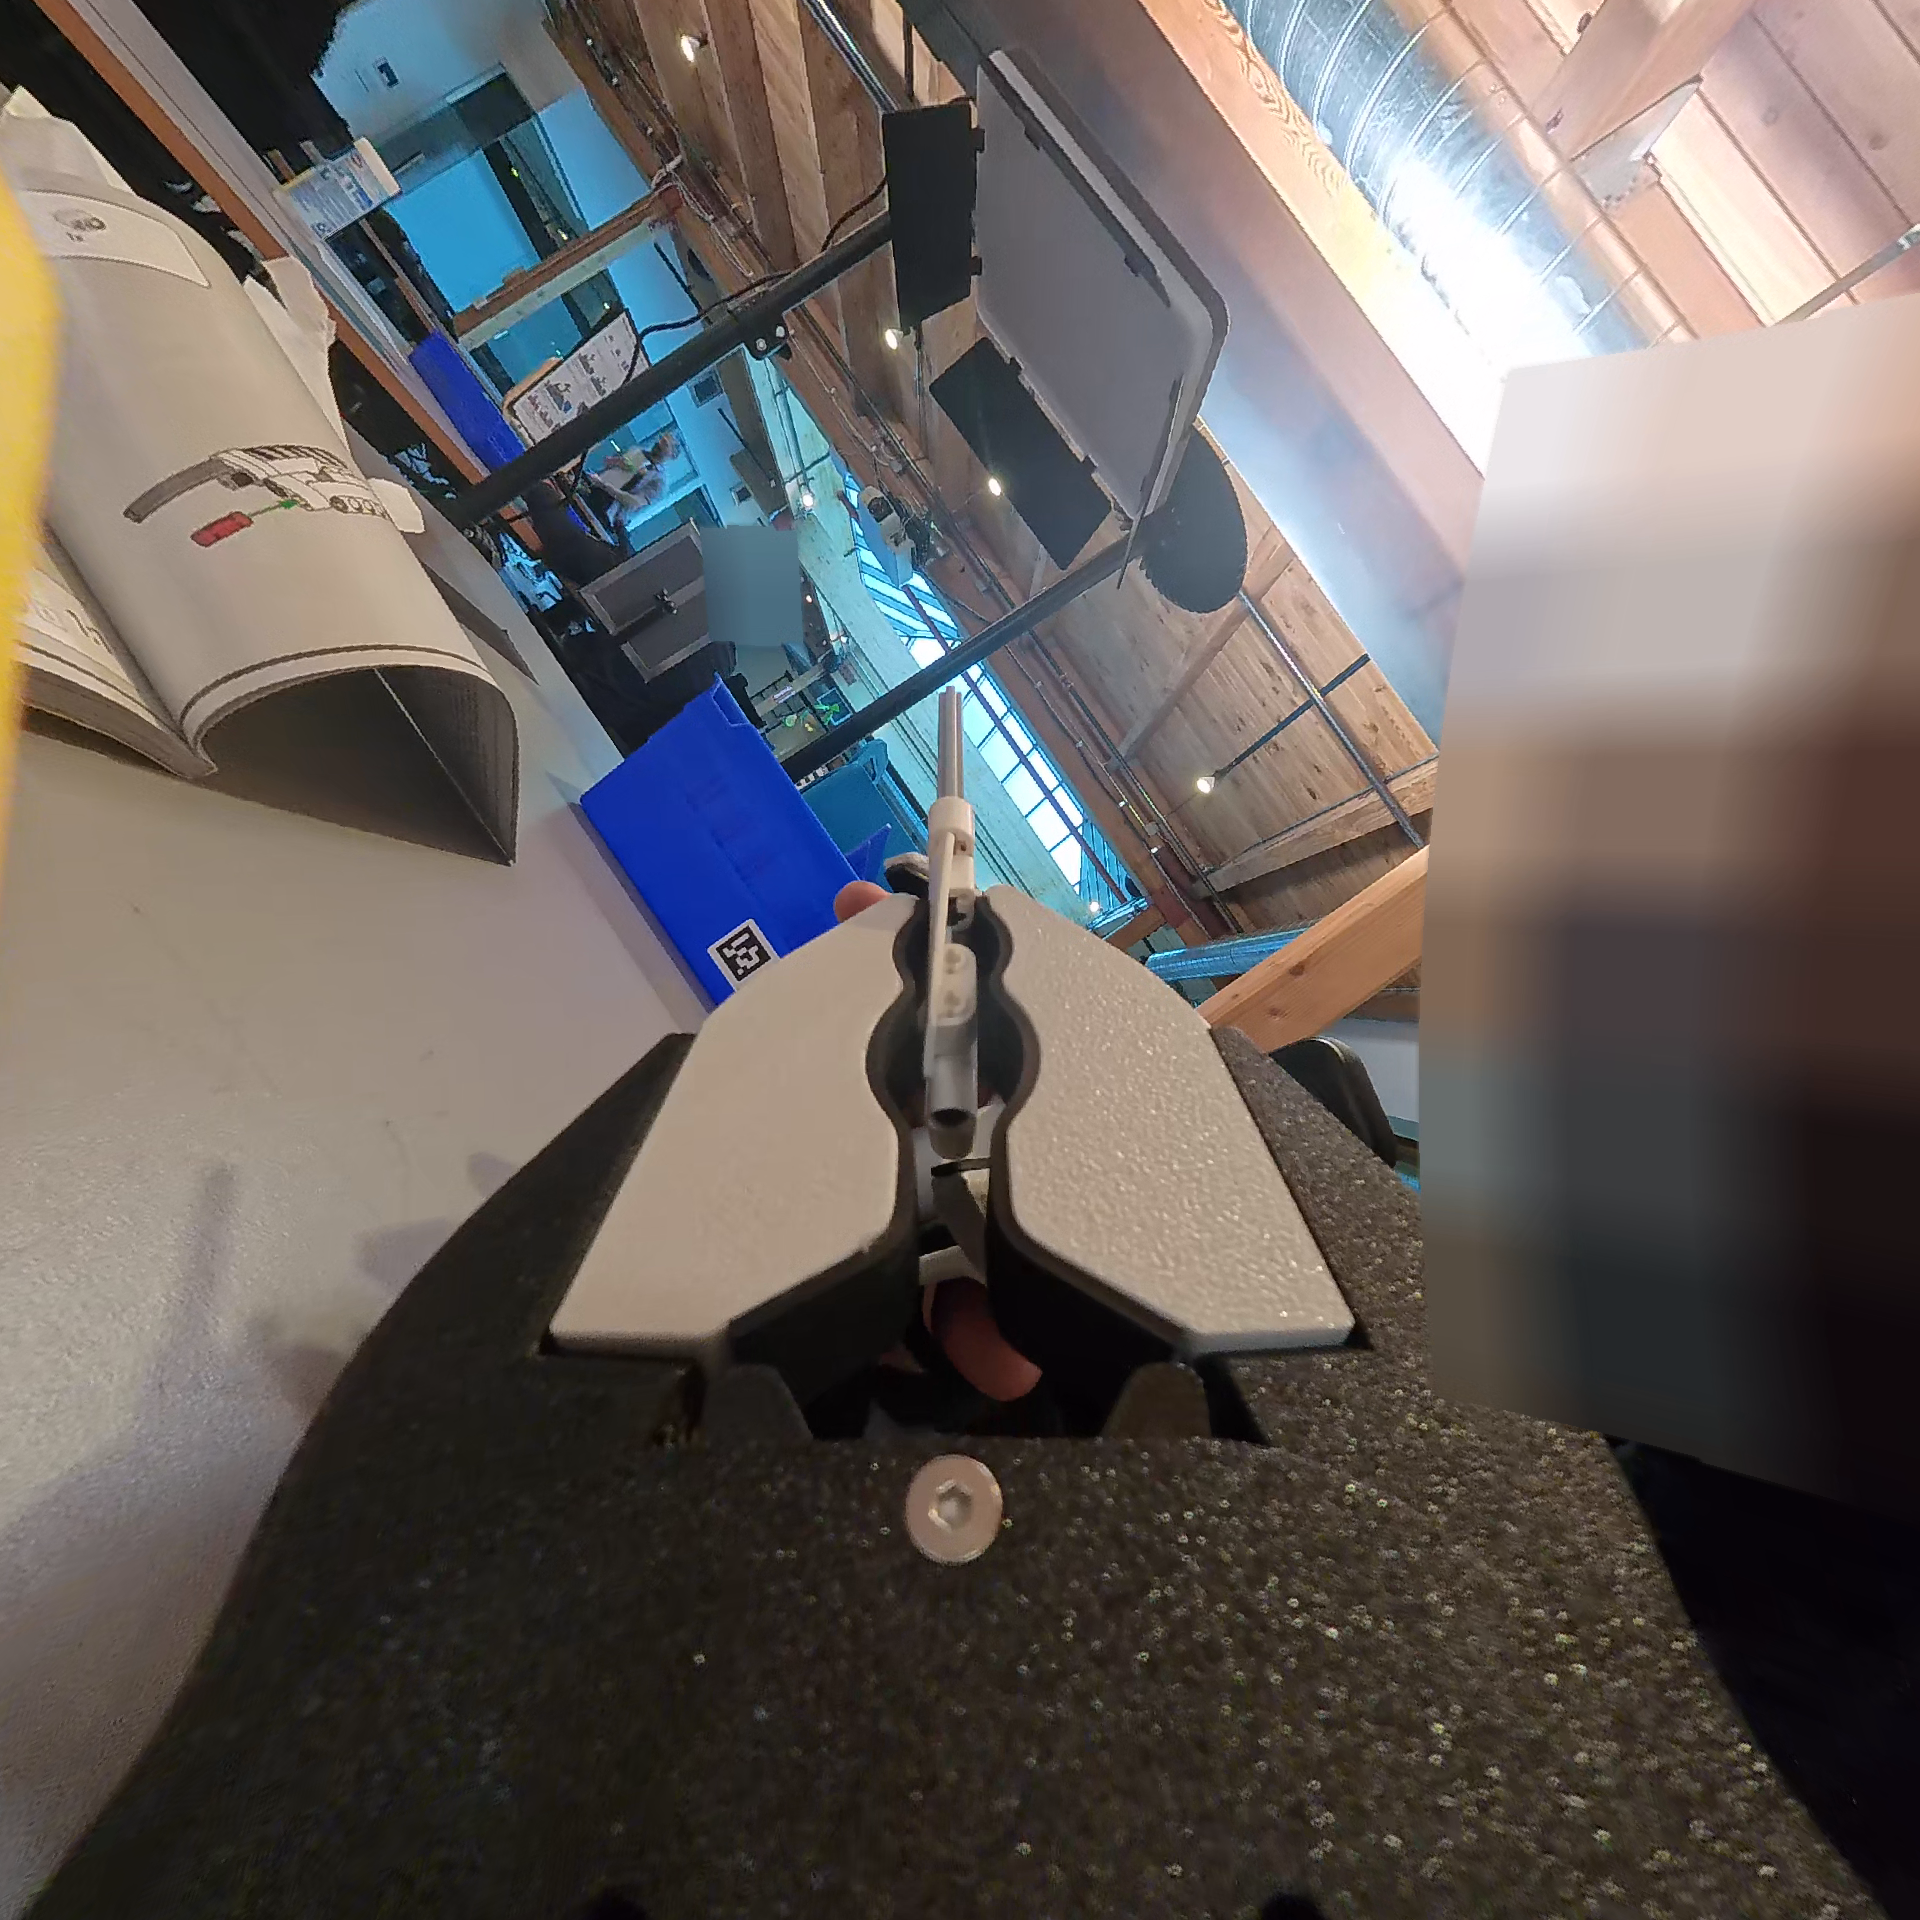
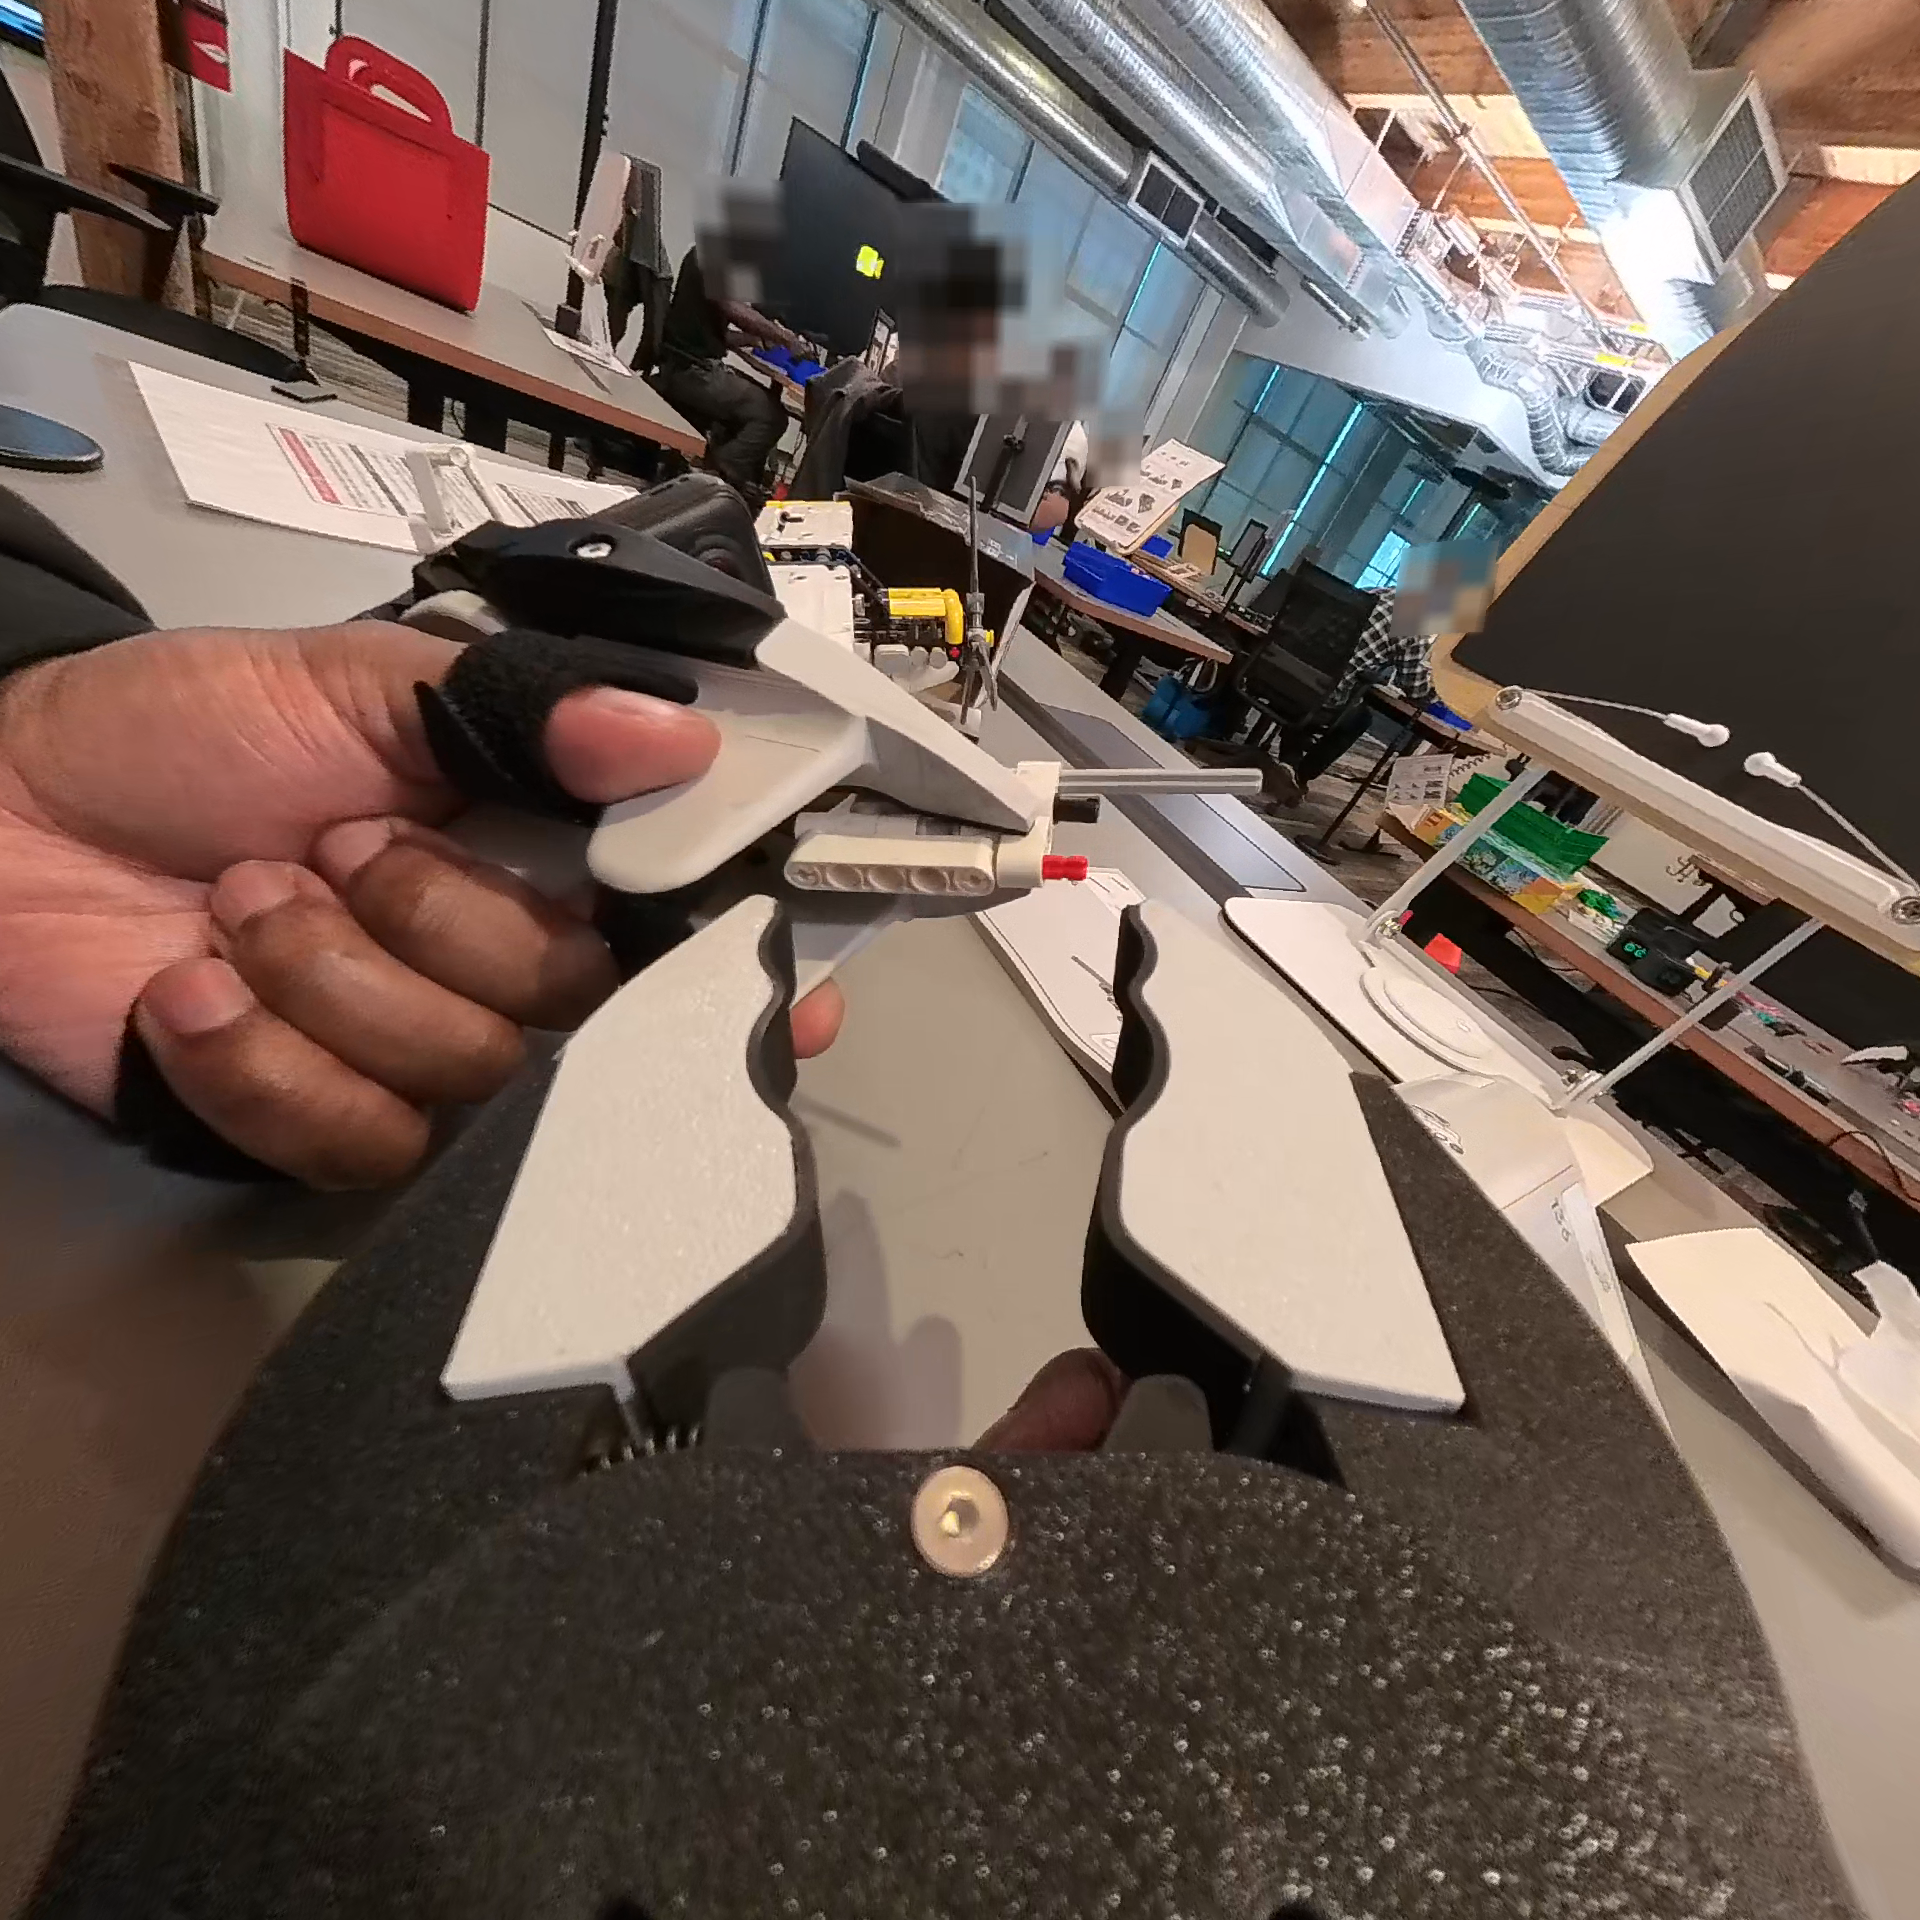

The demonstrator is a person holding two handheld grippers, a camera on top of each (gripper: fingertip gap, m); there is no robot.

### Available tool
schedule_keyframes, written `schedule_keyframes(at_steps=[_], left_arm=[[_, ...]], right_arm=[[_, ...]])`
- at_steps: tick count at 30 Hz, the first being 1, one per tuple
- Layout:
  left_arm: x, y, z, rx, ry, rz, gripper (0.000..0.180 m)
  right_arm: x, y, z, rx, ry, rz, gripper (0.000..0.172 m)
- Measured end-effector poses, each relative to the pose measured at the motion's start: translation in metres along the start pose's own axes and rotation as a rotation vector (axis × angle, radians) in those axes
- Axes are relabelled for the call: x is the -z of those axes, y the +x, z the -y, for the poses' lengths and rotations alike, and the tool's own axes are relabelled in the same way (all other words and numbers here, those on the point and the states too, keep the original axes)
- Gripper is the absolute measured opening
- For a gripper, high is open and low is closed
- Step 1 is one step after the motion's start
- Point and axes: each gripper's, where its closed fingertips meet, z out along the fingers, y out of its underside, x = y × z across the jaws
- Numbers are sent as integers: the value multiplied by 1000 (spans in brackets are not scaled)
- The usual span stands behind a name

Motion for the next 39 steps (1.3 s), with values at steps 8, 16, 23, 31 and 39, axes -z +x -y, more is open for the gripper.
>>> schedule_keyframes(at_steps=[8, 16, 23, 31, 39], left_arm=[[0, 0, 0, 1, -3, 0, 8], [0, 0, -1, 1, -7, 0, 7], [0, 0, -1, 2, -9, 1, 8], [0, 0, -2, 2, -11, 1, 8], [0, 0, -1, -10, -20, 2, 7]], right_arm=[[0, -1, 1, 5, 5, 0, 59], [0, -1, 1, 5, 6, 4, 59], [0, -2, 0, -6, 0, 10, 58], [0, -1, -1, -22, -3, 13, 58], [-1, 0, -3, -36, -8, 15, 58]])
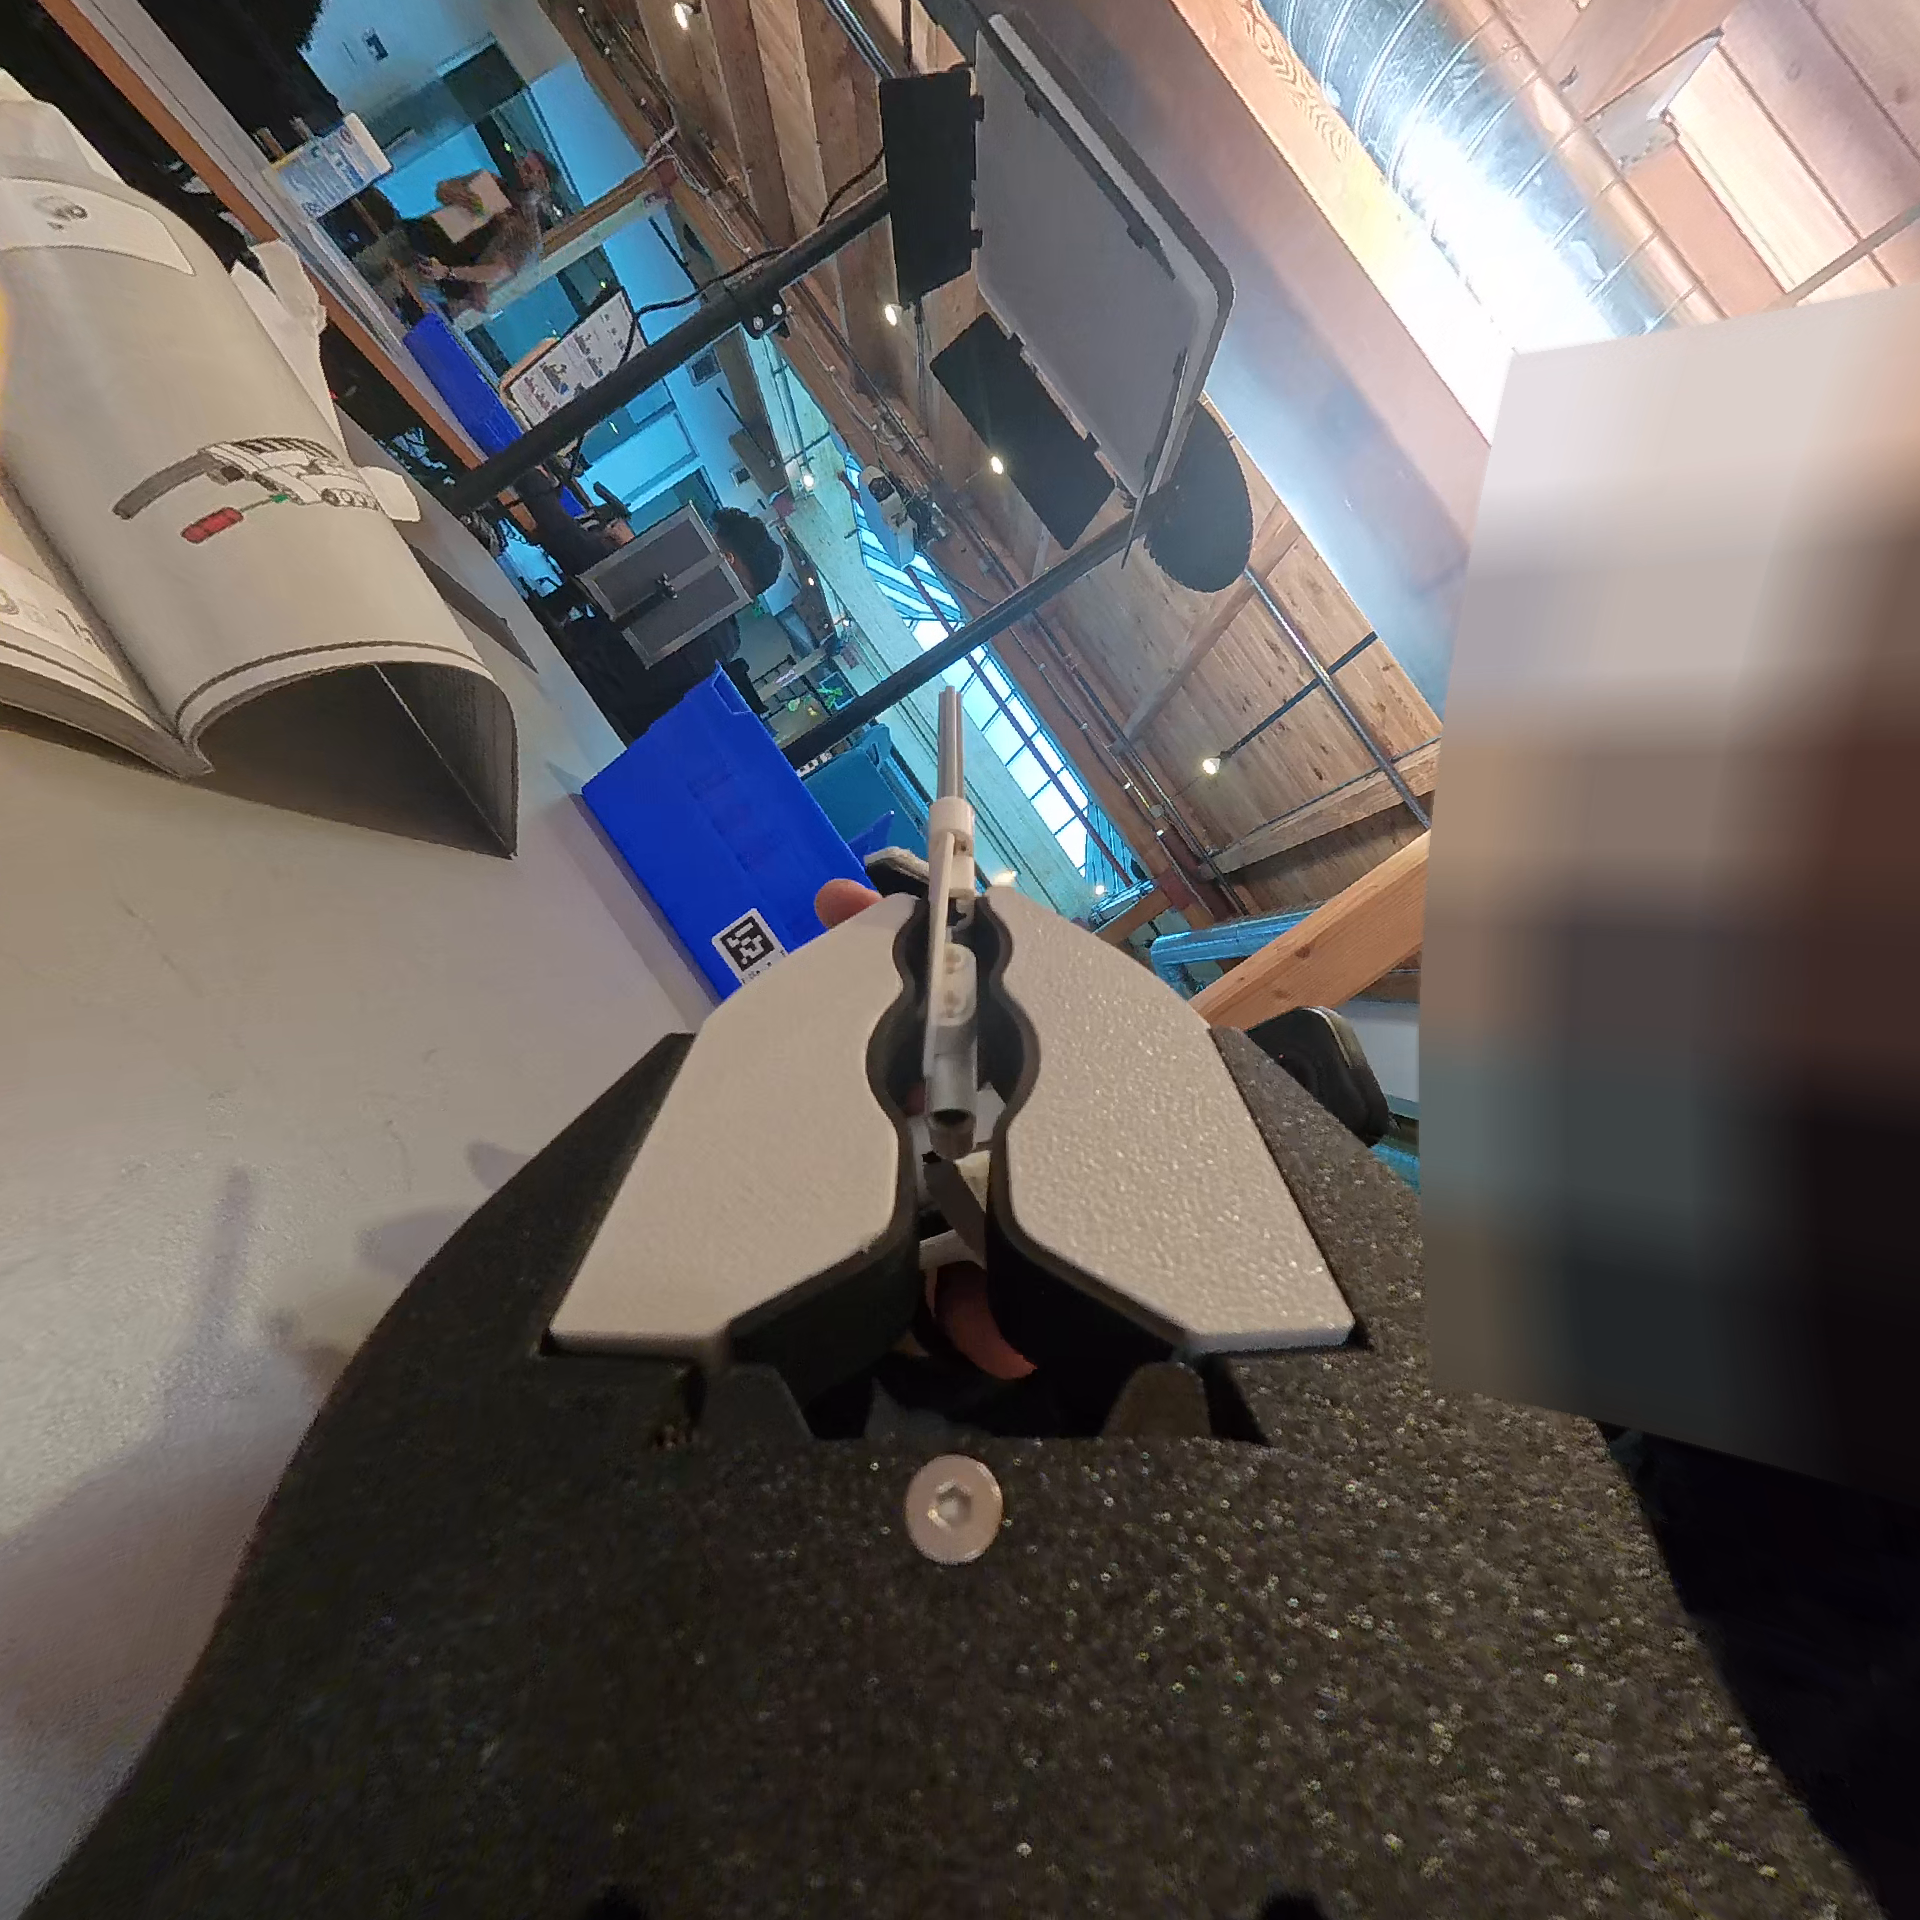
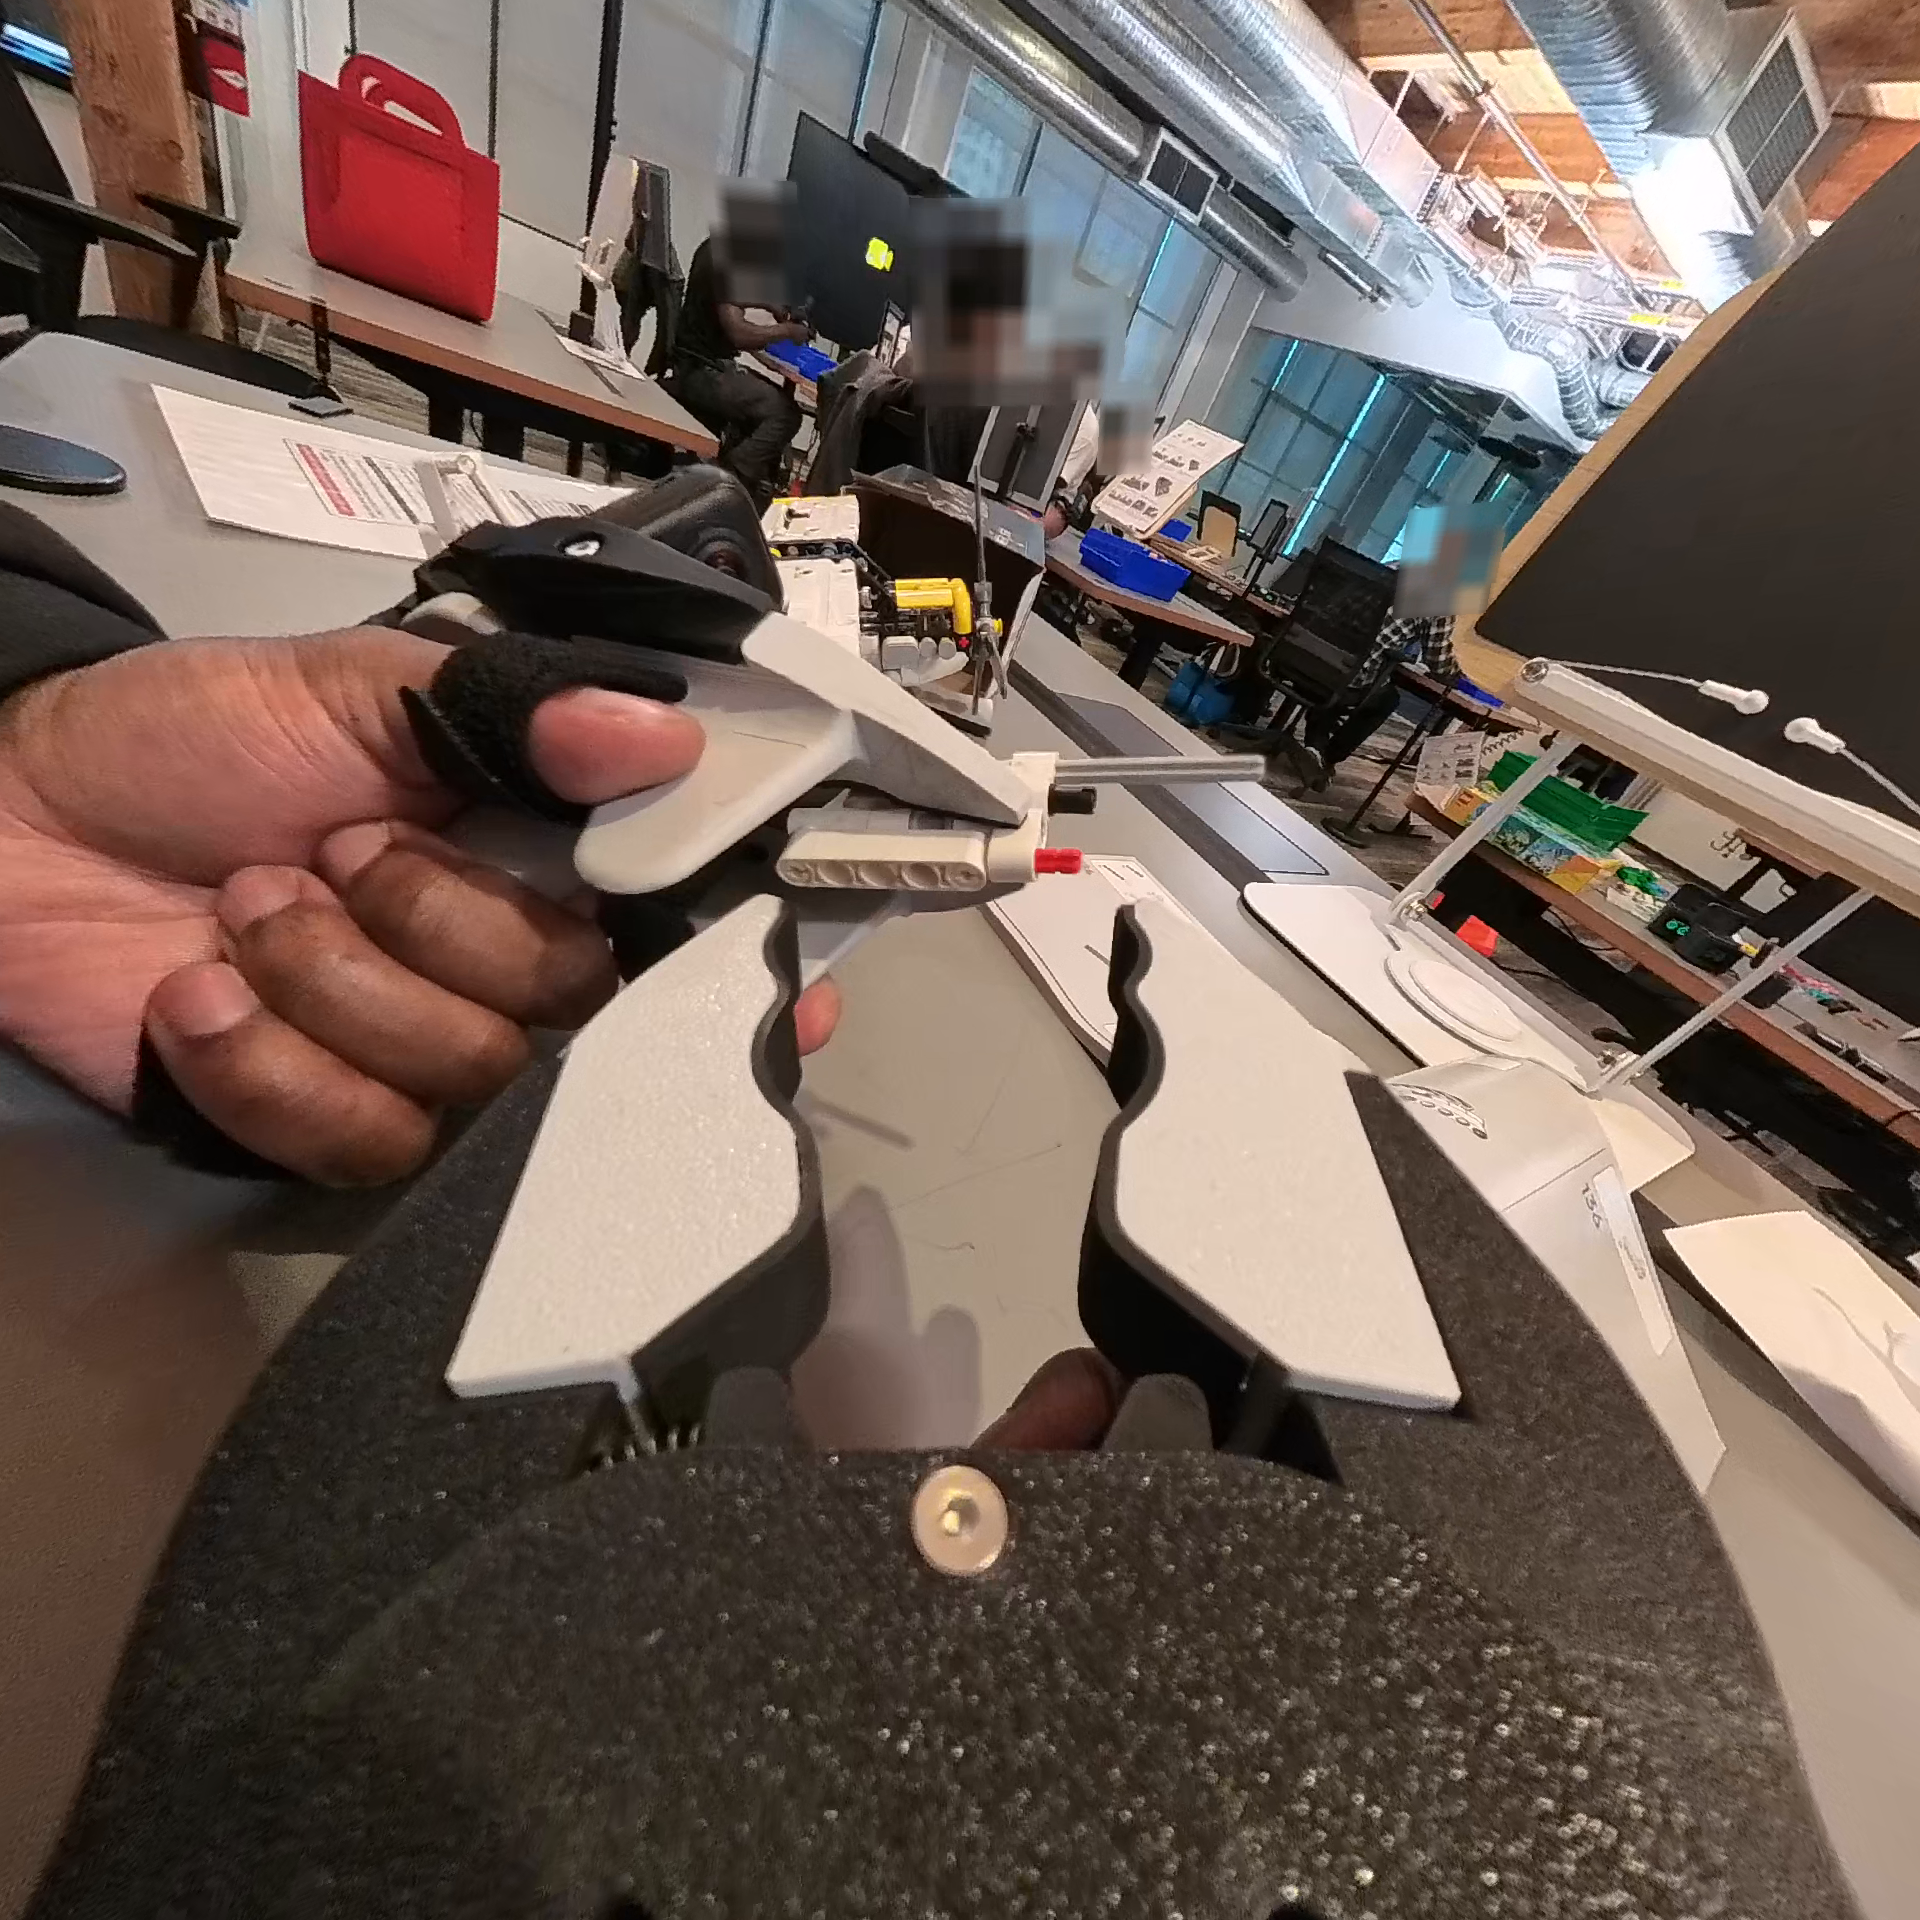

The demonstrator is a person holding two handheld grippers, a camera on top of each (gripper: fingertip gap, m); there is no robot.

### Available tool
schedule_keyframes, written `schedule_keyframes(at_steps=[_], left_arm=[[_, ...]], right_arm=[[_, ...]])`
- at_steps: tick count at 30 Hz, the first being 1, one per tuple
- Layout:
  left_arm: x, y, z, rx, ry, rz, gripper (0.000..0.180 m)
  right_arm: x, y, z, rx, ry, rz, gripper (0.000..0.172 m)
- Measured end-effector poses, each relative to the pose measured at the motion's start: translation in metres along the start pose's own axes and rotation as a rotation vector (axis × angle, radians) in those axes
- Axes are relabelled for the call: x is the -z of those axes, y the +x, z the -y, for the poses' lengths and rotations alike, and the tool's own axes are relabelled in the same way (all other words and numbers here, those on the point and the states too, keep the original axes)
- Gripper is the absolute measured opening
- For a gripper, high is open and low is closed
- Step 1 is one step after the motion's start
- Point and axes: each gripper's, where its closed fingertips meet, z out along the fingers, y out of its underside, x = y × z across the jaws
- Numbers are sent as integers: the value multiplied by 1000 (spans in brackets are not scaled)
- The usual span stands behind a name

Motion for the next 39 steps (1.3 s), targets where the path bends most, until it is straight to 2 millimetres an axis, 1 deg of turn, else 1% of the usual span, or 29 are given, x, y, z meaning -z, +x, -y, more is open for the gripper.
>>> schedule_keyframes(at_steps=[5, 12, 16, 22, 29, 32, 35, 39], left_arm=[[0, 0, 1, -25, -6, 3, 7], [-2, 3, 1, -111, -29, 11, 8], [-3, 7, -3, -182, -78, 19, 8], [-2, 6, -2, -269, -107, 48, 8], [-9, 6, -1, -347, -107, 63, 8], [-13, 3, -1, -332, -102, 59, 8], [-19, 0, -3, -322, -114, 64, 8], [-24, -2, -9, -337, -149, 60, 8]], right_arm=[[1, 4, -1, -35, -3, -2, 56], [3, 9, -4, -74, -19, -7, 54], [5, 11, -8, -113, -43, 2, 47], [7, 5, -12, -169, -95, 32, 40], [15, 0, -11, -369, -98, 94, 33], [19, 0, -12, -422, -97, 115, 30], [20, -2, -12, -445, -101, 136, 30], [22, -7, -11, -433, -98, 158, 30]])
